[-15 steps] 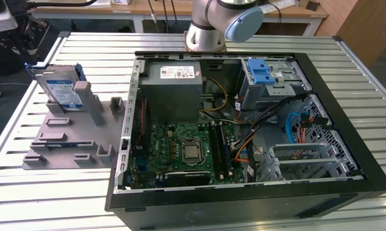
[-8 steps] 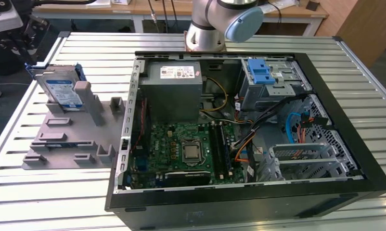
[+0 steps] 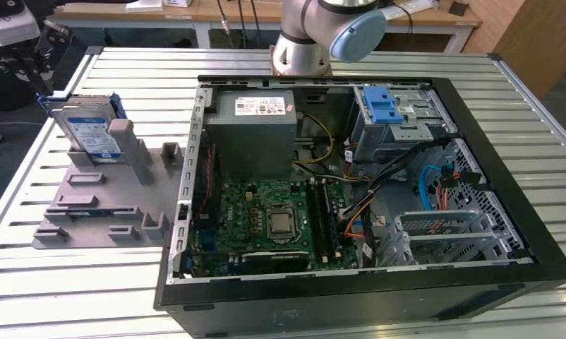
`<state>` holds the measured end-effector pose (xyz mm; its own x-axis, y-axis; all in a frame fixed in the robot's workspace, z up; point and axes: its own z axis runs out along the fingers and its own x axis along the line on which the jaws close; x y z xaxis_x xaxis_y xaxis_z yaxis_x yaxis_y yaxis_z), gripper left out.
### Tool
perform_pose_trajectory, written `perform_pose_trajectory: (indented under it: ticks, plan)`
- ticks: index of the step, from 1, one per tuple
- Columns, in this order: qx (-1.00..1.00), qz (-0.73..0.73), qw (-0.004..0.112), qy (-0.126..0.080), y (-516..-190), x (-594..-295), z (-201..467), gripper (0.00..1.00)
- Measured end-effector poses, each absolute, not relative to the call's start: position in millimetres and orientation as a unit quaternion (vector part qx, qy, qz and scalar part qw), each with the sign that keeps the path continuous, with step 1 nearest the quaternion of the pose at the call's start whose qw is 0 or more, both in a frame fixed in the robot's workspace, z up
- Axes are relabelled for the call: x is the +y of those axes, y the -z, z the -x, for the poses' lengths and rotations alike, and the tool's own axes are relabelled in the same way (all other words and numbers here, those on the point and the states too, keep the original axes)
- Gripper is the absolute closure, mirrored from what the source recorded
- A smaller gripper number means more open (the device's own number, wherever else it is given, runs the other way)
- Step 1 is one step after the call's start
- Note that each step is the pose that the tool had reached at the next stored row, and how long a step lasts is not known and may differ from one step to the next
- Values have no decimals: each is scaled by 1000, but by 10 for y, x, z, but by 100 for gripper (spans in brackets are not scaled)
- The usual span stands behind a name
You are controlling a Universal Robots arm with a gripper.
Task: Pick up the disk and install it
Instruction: 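Pick up the disk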
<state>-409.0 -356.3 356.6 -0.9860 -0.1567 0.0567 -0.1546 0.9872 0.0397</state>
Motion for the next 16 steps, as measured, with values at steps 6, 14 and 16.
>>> perform_pose_trajectory:
  ticks: [6, 14, 16]
  plan:
    - [-994, -105, 30, 17, -3565, -3563, 4093, 89]
    - [-990, -137, 31, 16, -3564, -3563, 4096, 89]
    - [-989, -145, 31, 16, -3564, -3563, 4097, 89]
